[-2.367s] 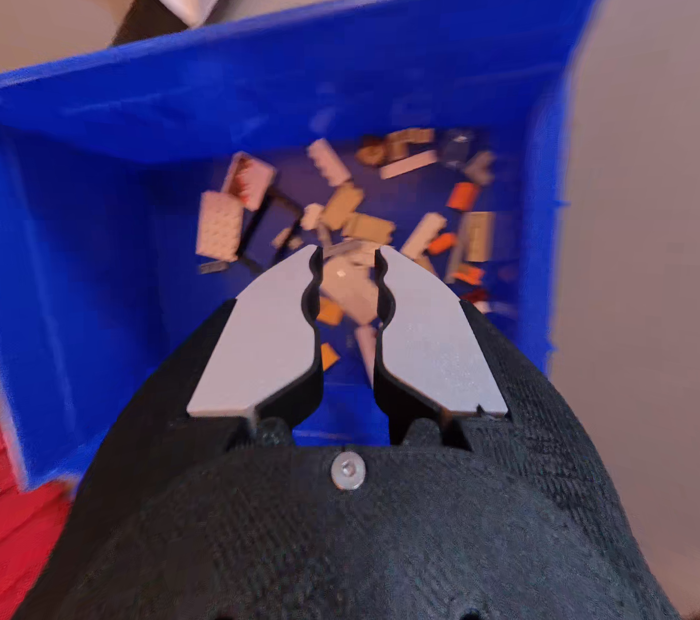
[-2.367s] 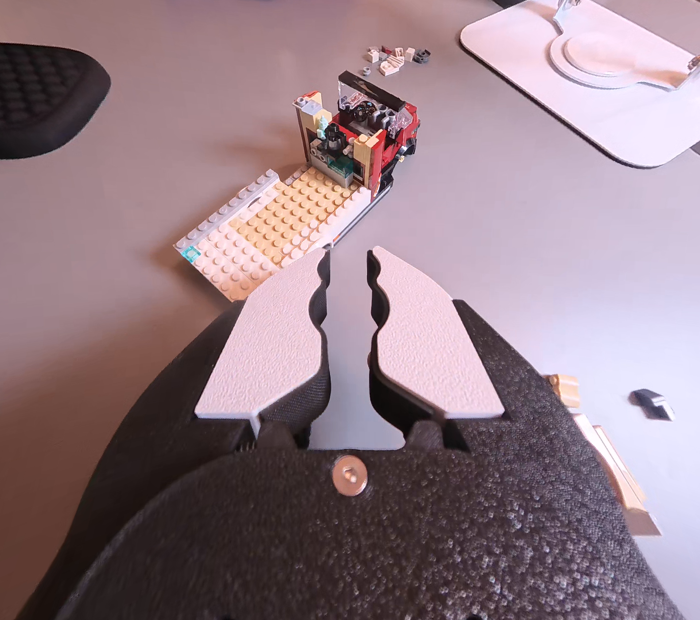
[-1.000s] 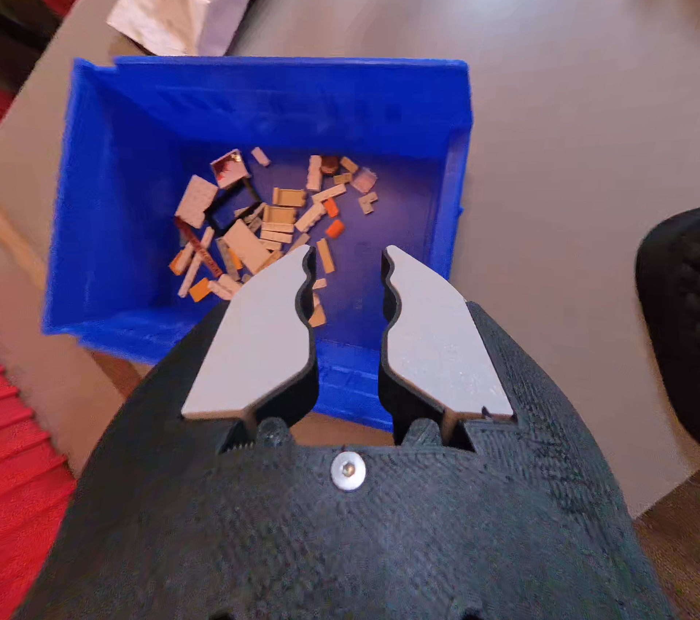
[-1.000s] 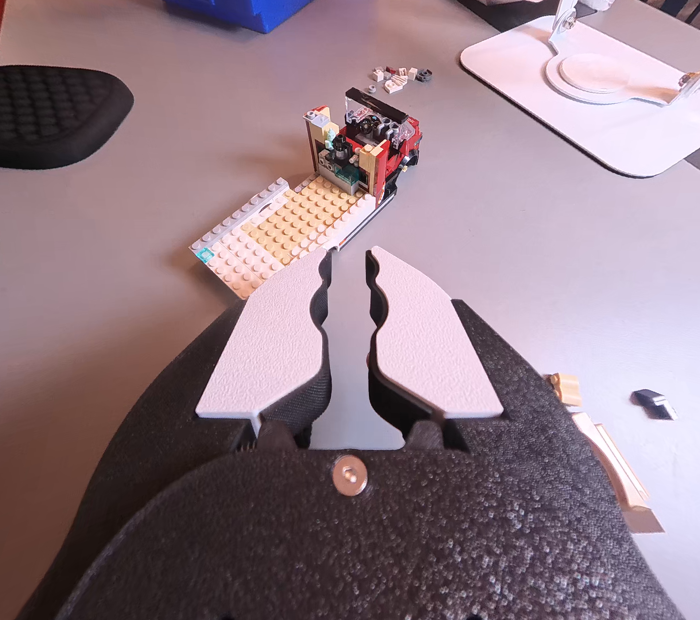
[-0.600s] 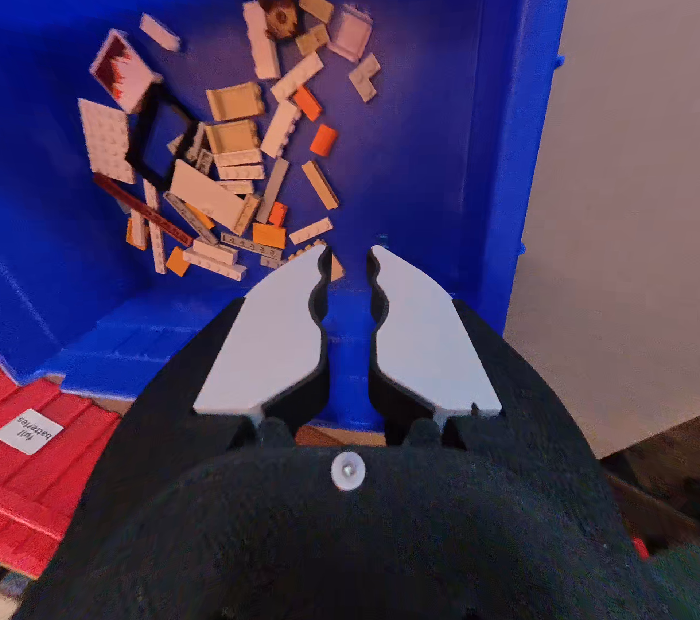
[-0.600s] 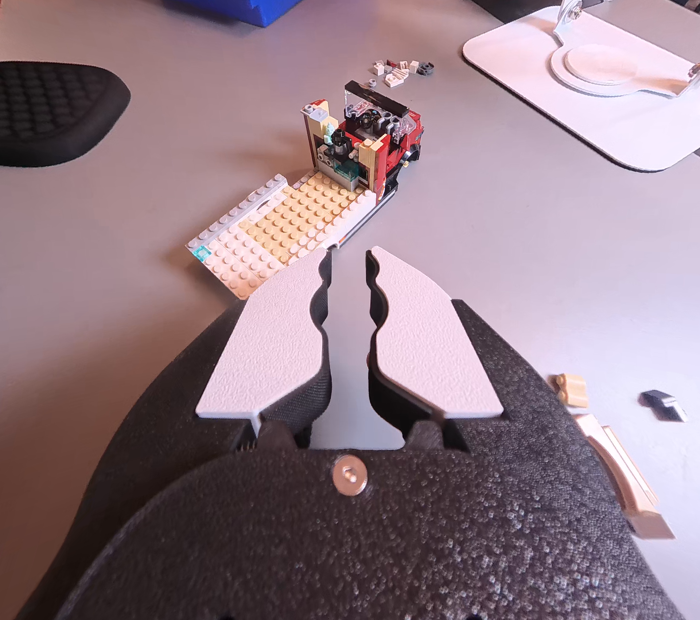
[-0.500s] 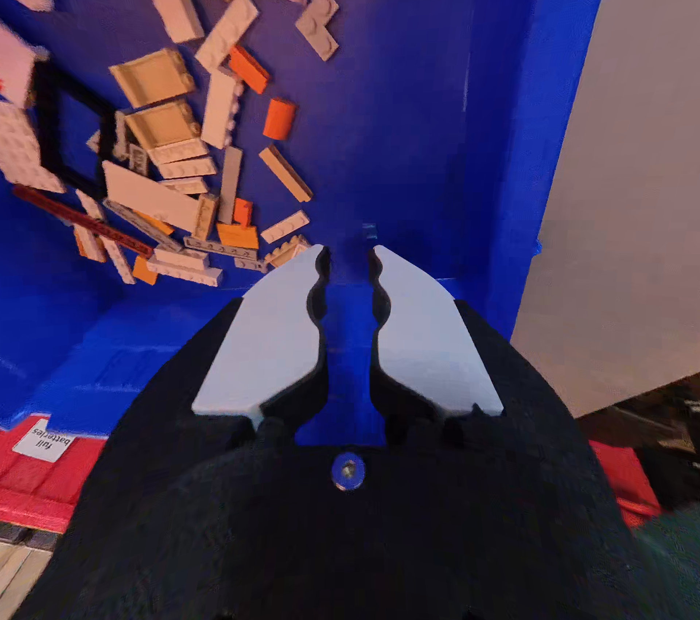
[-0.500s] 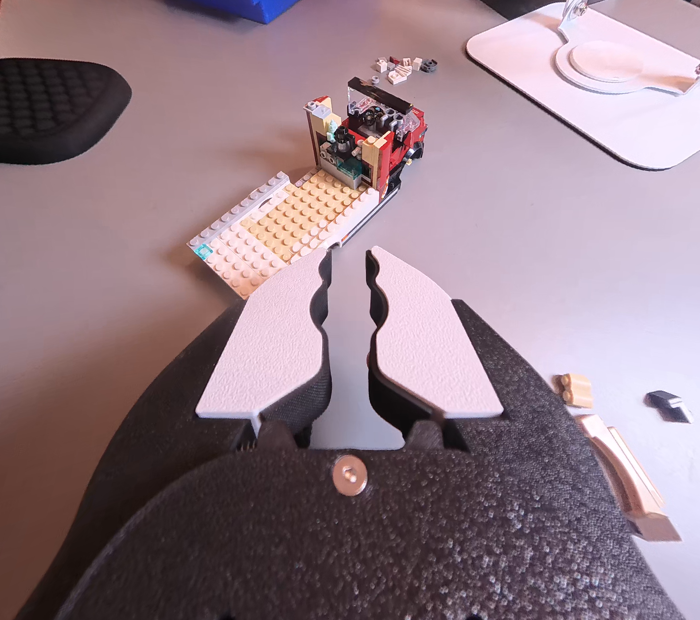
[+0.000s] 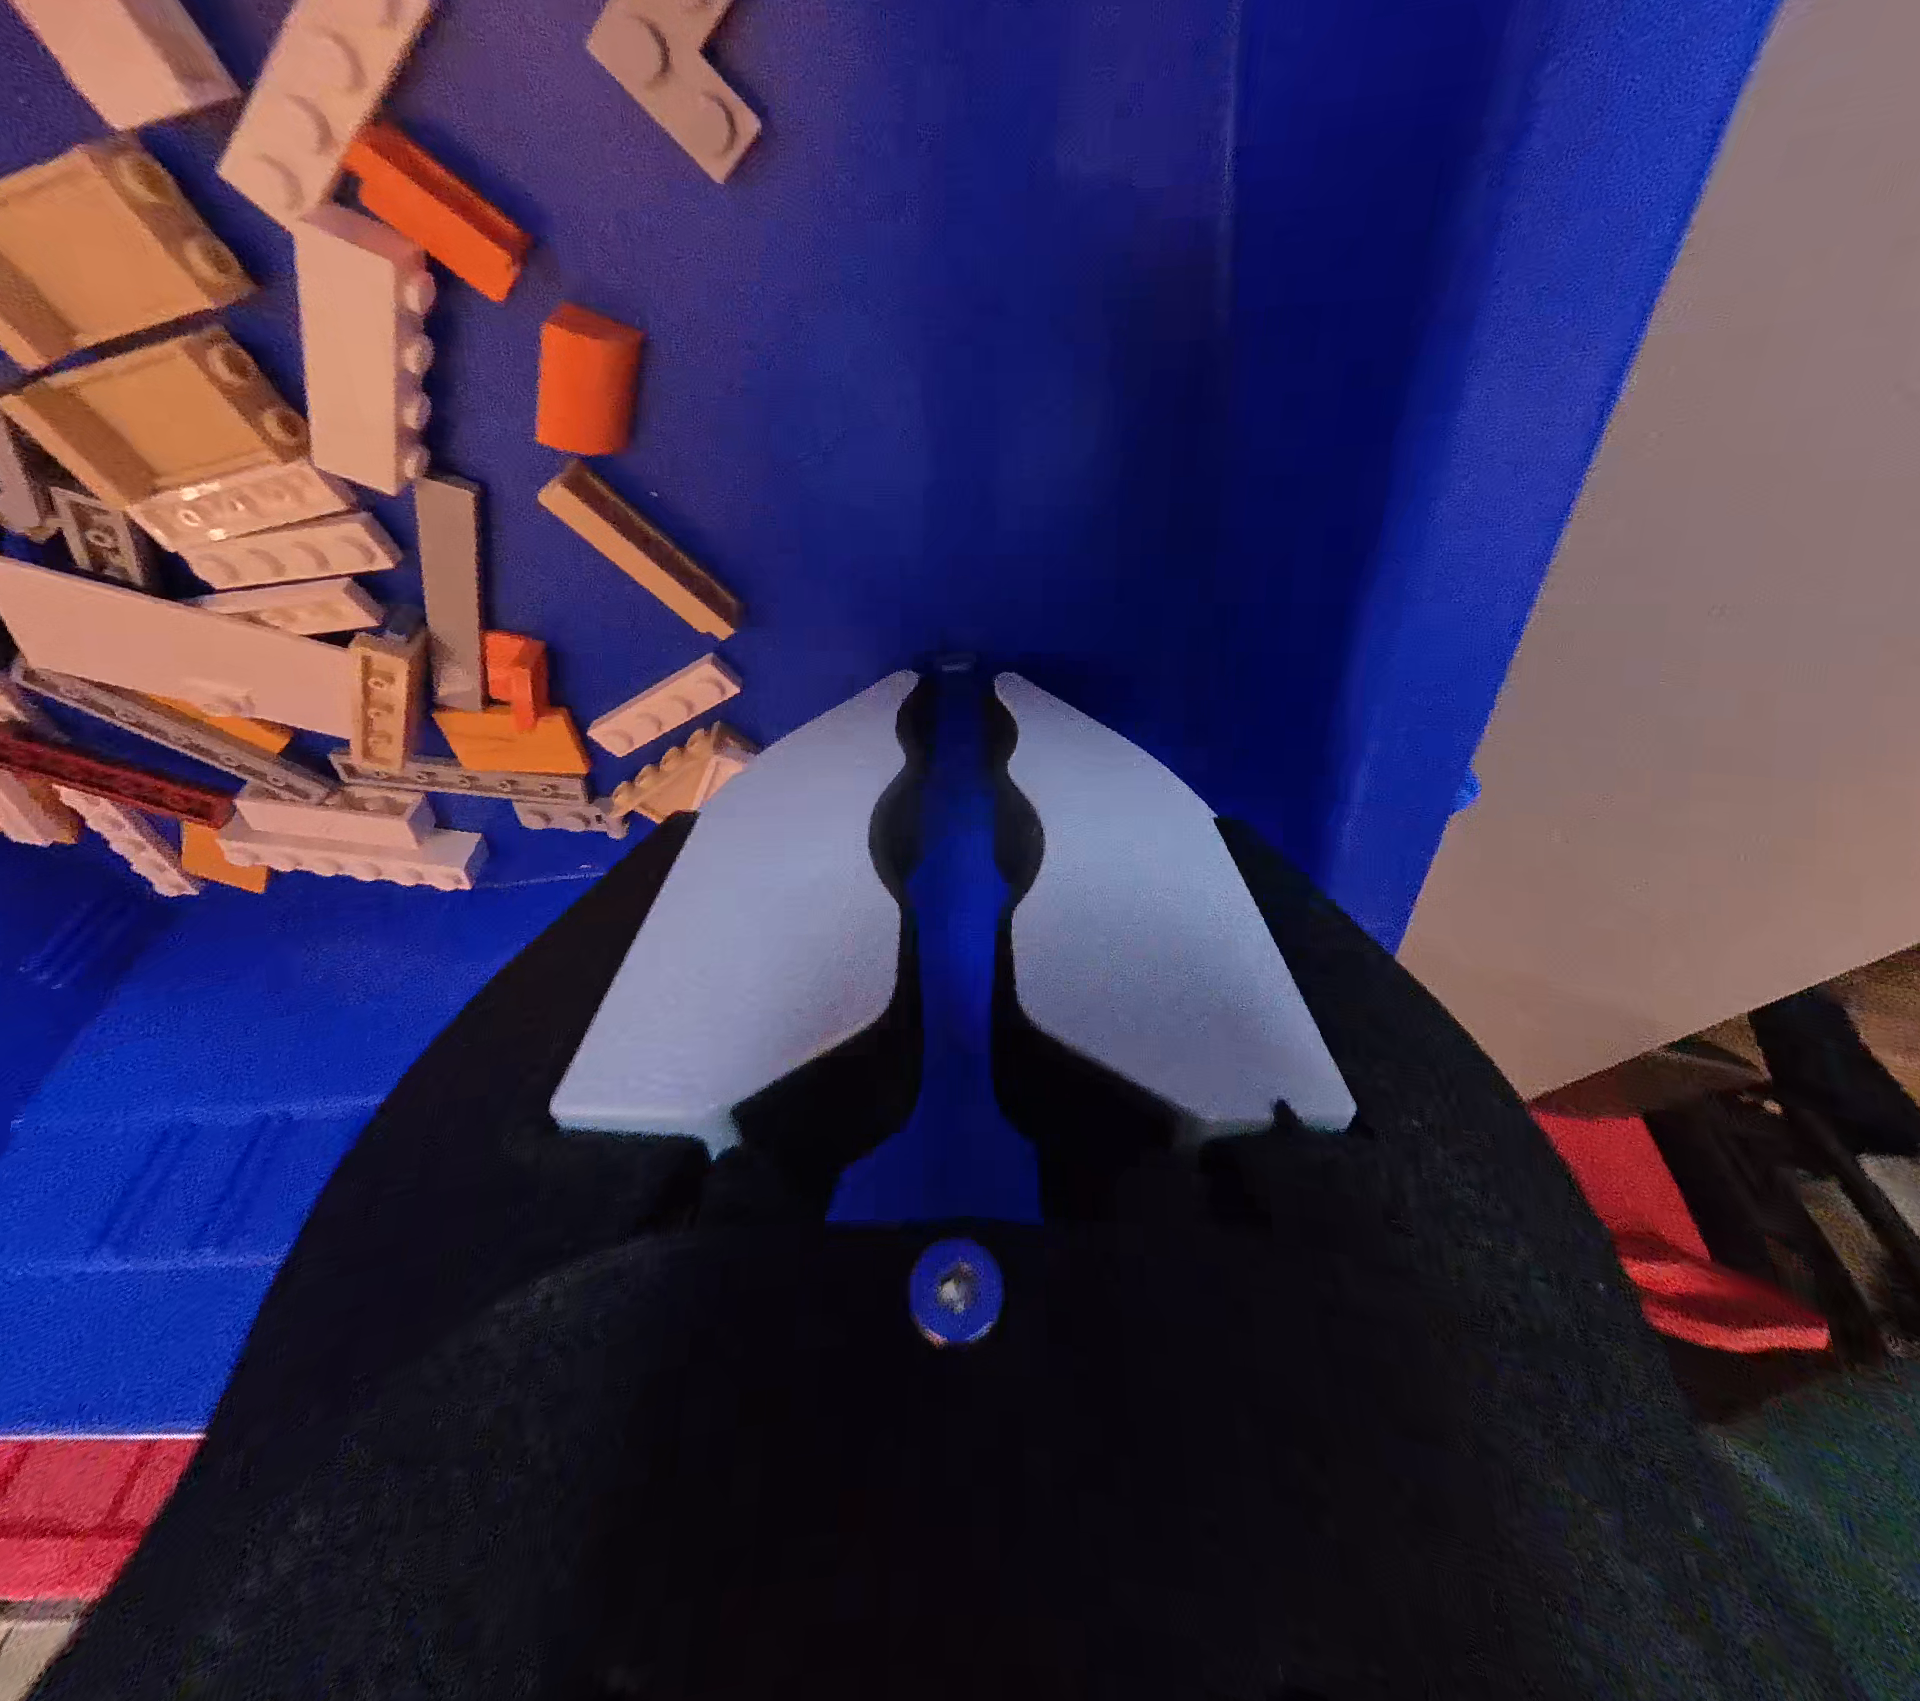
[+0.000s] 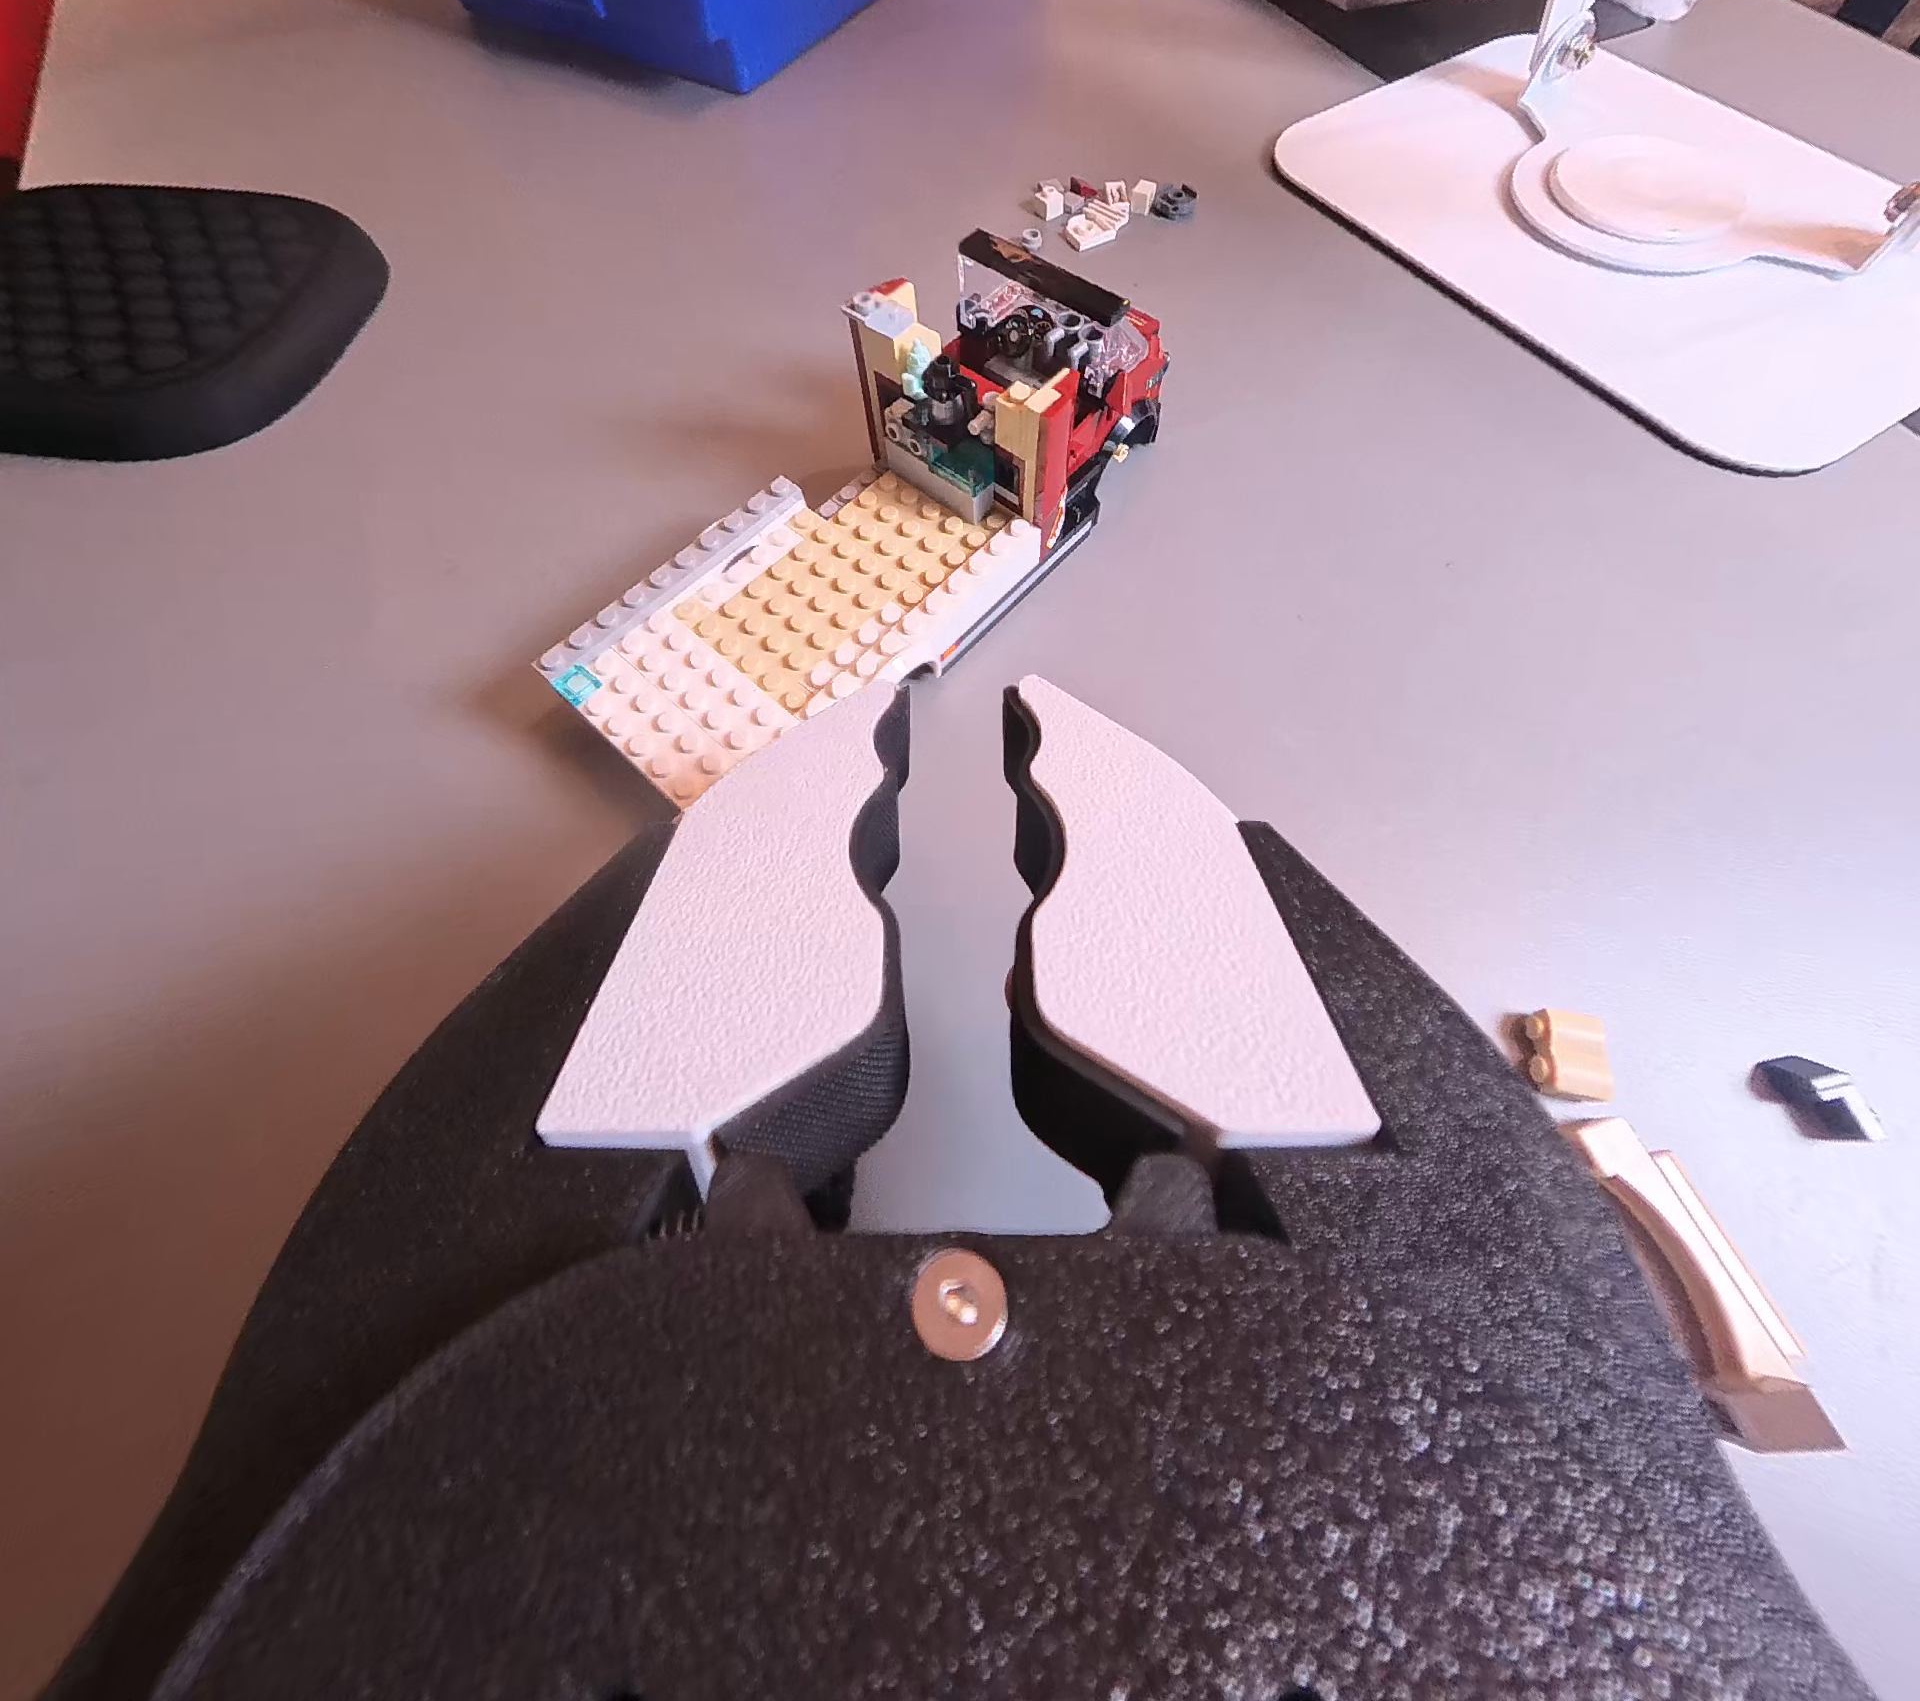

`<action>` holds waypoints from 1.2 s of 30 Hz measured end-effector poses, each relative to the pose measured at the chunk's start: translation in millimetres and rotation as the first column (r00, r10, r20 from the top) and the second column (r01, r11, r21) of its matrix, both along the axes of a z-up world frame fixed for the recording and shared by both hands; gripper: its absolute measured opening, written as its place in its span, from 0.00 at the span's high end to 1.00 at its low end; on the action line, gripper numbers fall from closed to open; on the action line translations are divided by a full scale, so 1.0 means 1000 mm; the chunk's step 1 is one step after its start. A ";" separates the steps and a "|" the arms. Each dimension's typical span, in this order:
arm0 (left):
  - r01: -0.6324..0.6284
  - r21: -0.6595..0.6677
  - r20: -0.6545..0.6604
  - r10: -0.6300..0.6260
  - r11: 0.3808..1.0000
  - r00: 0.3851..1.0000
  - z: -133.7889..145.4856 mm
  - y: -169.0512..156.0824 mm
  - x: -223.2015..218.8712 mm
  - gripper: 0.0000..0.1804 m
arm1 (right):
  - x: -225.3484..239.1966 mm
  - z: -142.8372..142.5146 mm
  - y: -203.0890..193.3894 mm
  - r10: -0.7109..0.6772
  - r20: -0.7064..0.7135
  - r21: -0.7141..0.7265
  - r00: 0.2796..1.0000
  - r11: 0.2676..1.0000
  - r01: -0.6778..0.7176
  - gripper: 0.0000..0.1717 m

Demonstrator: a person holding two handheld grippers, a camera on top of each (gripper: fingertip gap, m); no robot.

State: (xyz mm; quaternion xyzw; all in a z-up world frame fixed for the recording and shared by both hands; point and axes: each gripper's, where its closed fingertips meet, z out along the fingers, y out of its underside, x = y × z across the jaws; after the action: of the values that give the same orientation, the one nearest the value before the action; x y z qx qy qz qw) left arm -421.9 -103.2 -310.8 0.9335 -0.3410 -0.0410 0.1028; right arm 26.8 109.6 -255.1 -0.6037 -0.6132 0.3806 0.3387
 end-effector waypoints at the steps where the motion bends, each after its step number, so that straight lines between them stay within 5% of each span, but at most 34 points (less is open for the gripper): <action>1: -0.013 0.048 0.023 0.011 0.999 1.000 0.005 0.004 0.004 0.95 | 0.001 0.002 0.000 0.002 -0.006 0.004 1.000 1.000 -0.002 0.90; 4: -0.018 0.343 0.115 -0.023 0.939 0.993 0.050 0.034 0.034 0.95 | 0.004 0.010 -0.001 0.002 -0.033 0.014 0.999 1.000 -0.002 0.90; 8: -0.023 0.729 0.229 -0.211 0.684 0.950 0.118 0.086 0.126 0.95 | 0.002 0.018 0.001 -0.012 -0.085 0.000 0.996 1.000 0.012 0.90; 10: -0.088 0.814 0.294 -0.276 0.575 0.915 0.125 0.109 0.176 0.96 | 0.000 0.020 0.000 -0.019 -0.101 -0.011 0.995 1.000 0.018 0.90; 13: -0.203 0.855 0.350 -0.243 0.477 0.905 0.097 0.148 0.220 0.96 | -0.002 0.020 -0.005 -0.011 -0.105 0.002 0.994 1.000 0.011 0.90; 17: -0.355 0.799 0.439 -0.068 0.486 0.896 0.040 0.194 0.238 0.96 | -0.003 0.025 -0.011 0.003 -0.116 0.026 0.993 1.000 0.001 0.90; 22: -0.339 0.794 0.379 0.024 0.506 0.925 0.006 0.230 0.224 0.96 | -0.003 0.027 -0.017 0.022 -0.122 0.031 0.992 0.999 -0.019 0.90; 26: -0.380 0.763 0.412 0.059 0.523 0.909 0.002 0.236 0.221 0.82 | -0.002 0.026 -0.018 0.030 -0.123 0.027 0.992 0.999 -0.027 0.90; 36: -0.312 0.820 0.389 -0.069 0.479 0.919 0.022 0.219 0.234 0.70 | -0.001 0.024 -0.018 0.036 -0.124 0.013 0.992 0.999 -0.034 0.90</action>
State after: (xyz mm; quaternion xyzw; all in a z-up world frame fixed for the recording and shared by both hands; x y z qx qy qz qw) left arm -187.4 116.3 -289.0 0.8676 -0.2172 -0.0234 -0.4466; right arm 25.6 91.3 -230.8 -0.5661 -0.6036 0.4199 0.3727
